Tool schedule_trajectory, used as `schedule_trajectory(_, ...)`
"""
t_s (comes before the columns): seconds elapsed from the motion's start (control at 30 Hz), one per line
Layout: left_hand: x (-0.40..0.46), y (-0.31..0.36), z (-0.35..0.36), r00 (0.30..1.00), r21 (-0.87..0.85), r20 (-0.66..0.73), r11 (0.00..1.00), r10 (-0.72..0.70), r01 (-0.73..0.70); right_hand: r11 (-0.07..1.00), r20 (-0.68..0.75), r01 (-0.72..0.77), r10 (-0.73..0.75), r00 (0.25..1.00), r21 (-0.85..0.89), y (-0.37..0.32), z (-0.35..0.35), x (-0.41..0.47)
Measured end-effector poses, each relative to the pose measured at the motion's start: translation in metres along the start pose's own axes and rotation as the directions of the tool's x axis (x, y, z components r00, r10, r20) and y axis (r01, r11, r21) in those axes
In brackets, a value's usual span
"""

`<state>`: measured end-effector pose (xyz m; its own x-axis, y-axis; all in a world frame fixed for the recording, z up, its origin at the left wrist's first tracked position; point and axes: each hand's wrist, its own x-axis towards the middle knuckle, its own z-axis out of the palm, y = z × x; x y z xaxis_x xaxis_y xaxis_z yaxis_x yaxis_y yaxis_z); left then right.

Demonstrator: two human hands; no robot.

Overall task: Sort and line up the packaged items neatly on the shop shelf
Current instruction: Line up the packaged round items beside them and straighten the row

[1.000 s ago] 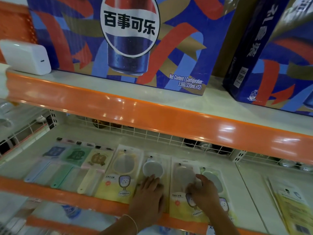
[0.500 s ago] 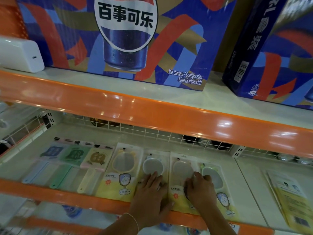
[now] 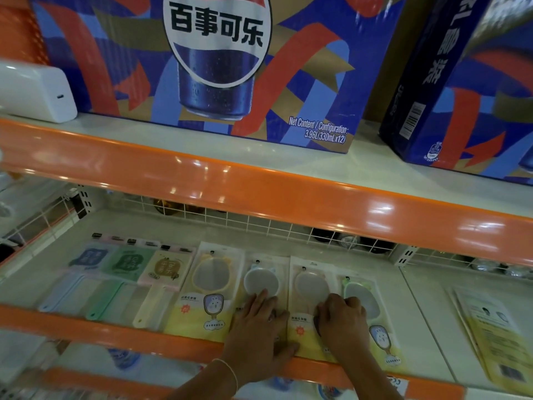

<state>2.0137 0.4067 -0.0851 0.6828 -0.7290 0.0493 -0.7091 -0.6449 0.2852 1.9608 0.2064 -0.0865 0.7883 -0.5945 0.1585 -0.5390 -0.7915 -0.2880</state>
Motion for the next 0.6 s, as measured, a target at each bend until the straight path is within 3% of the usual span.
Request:
schedule_trajectory(0.2,0.000,0.000,0.003,0.999,0.004,-0.042,1.000,0.023,-0.023,0.999,-0.039,-0.003,0.002,0.999,-0.038,0.001,0.003,-0.008)
schedule_trajectory(0.3,-0.001,0.000,0.004,0.998,-0.008,-0.055,0.999,0.037,-0.037,0.998,0.011,-0.031,0.032,0.999,-0.062,0.003,0.001,-0.011)
schedule_trajectory(0.47,0.003,0.000,0.001,0.987,-0.127,-0.158,0.992,-0.018,-0.002,0.999,-0.013,-0.037,0.037,0.999,0.039,0.020,-0.008,-0.011)
schedule_trajectory(0.6,0.014,0.023,-0.011,0.988,-0.137,-0.144,0.990,-0.050,0.030,0.994,-0.081,-0.067,0.074,0.994,0.087,0.043,-0.019,-0.007)
